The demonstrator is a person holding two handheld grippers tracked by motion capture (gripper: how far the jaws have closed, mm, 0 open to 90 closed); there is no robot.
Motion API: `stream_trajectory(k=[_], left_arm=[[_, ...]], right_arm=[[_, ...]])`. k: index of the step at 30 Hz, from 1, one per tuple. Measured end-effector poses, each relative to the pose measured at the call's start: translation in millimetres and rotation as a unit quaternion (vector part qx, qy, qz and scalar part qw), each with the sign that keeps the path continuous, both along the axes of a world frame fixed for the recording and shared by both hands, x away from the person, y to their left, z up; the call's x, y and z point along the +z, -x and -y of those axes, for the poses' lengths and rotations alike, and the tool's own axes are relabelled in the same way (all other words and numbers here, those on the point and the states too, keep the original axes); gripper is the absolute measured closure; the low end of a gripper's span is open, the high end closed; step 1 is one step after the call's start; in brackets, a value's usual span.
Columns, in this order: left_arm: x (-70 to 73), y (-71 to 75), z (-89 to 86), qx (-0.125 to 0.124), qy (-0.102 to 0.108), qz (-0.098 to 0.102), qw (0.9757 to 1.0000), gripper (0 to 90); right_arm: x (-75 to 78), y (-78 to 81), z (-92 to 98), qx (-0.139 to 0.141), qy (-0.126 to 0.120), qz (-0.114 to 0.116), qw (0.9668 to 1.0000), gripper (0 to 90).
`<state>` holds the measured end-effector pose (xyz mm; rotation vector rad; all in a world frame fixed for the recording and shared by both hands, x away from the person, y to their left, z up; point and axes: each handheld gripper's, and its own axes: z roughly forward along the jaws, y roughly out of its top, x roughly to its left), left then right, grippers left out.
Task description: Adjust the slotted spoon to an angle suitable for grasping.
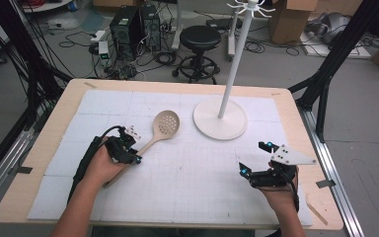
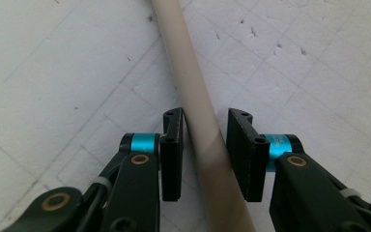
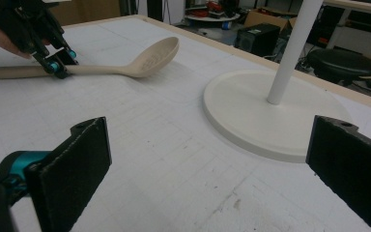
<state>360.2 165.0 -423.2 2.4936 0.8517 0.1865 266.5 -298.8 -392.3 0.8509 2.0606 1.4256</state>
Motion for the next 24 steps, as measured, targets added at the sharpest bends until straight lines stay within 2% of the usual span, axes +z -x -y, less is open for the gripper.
stream_trajectory(k=[6, 7, 9, 10, 17, 21, 24], left_arm=[[0.7, 1.2, 0.9, 0.002, -0.002, -0.001, 1.0, 72.7], [0.2, 2.0, 1.4, 0.0, 0.003, 0.0, 1.0, 74.5], [0.6, 3.5, 2.1, -0.019, -0.008, 0.011, 0.9997, 75.5], [1.0, 3.4, 2.0, -0.022, -0.01, 0.01, 0.9997, 75.6], [1.7, 6.6, 4.1, -0.025, -0.011, 0.008, 0.9996, 75.6], [2.2, 9.8, 9.2, -0.063, 0.001, -0.007, 0.998, 75.6], [2.5, 14.6, 18.4, -0.09, 0.011, -0.003, 0.9959, 75.6]], right_arm=[[-0.8, 0.1, 0.0, -0.001, 0.002, -0.001, 1.0, 0.8], [-1.2, -0.1, 0.2, 0.0, 0.002, -0.001, 1.0, 0.8], [-1.7, -0.1, 0.7, -0.002, 0.003, -0.003, 1.0, 0.8], [-2.1, -0.3, 1.2, -0.001, 0.002, -0.003, 1.0, 0.8], [-2.6, 0.1, 2.7, -0.004, 0.001, -0.003, 1.0, 0.8], [-2.6, 0.2, 3.1, -0.004, 0.0, -0.004, 1.0, 0.9], [-2.5, 0.4, 3.0, -0.003, -0.001, -0.004, 1.0, 0.8]])
